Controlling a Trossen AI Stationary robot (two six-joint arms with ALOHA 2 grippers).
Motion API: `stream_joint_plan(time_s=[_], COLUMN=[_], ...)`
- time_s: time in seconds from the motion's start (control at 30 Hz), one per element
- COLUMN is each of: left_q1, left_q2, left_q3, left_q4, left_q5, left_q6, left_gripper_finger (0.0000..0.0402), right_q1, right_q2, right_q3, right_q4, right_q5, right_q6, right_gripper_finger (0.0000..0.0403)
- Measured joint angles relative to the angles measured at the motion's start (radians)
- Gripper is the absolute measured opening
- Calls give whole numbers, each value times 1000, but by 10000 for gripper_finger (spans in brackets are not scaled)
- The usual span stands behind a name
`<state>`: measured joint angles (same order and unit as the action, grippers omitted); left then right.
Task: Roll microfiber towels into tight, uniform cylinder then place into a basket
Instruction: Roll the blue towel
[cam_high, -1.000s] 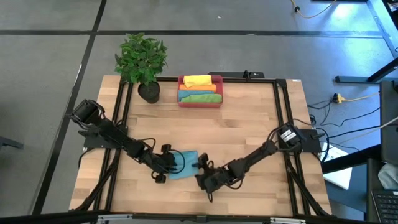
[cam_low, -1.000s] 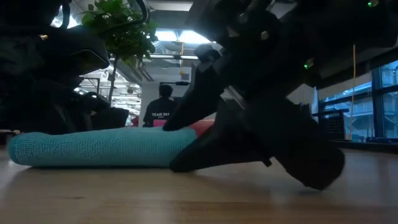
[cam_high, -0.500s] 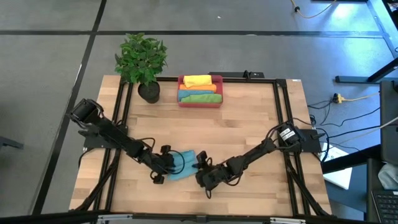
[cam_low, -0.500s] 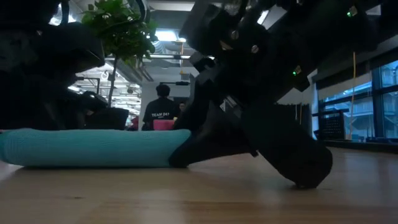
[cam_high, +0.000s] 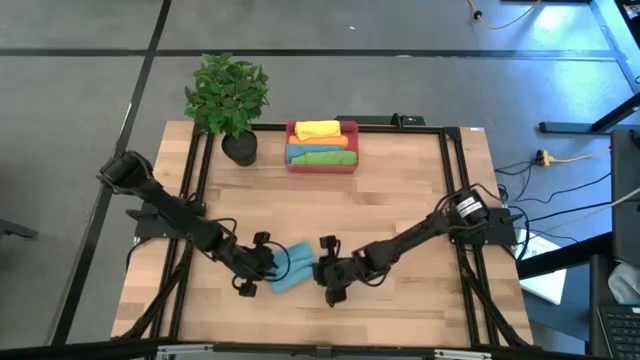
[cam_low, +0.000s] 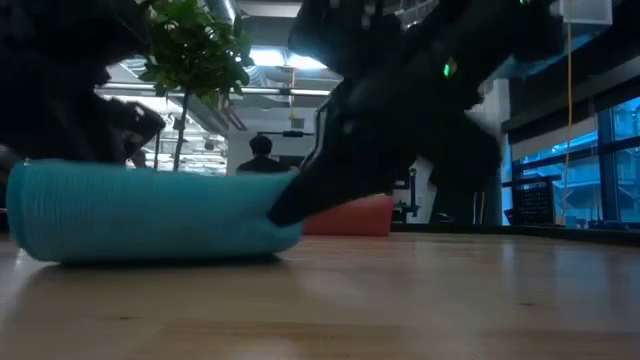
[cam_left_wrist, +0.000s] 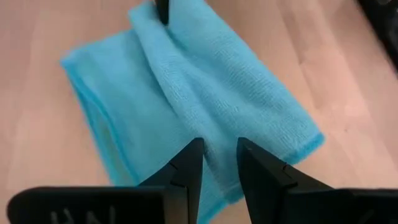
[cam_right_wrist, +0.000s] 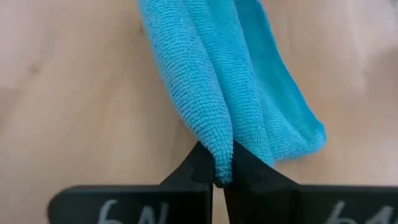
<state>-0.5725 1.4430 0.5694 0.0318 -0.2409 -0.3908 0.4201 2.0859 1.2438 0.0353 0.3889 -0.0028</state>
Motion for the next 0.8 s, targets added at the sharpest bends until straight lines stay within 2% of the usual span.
stream_joint_plan(time_s=[0.2,0.4,0.8], left_q1=[-35,-84,-151], left_q2=[-88,-154,-109], left_q3=[0,1,2], left_q4=[-13,20,164], left_q5=[-67,-138,-204], left_q6=[6,30,86], left_gripper_finger=[90,90,90], right_q1=[-15,-58,-150], right_q2=[-65,-73,-73], right_q3=[0,1,1], right_q4=[-71,-101,-141], right_q5=[-151,-306,-384], right_q6=[197,400,628], right_gripper_finger=[13,13,14])
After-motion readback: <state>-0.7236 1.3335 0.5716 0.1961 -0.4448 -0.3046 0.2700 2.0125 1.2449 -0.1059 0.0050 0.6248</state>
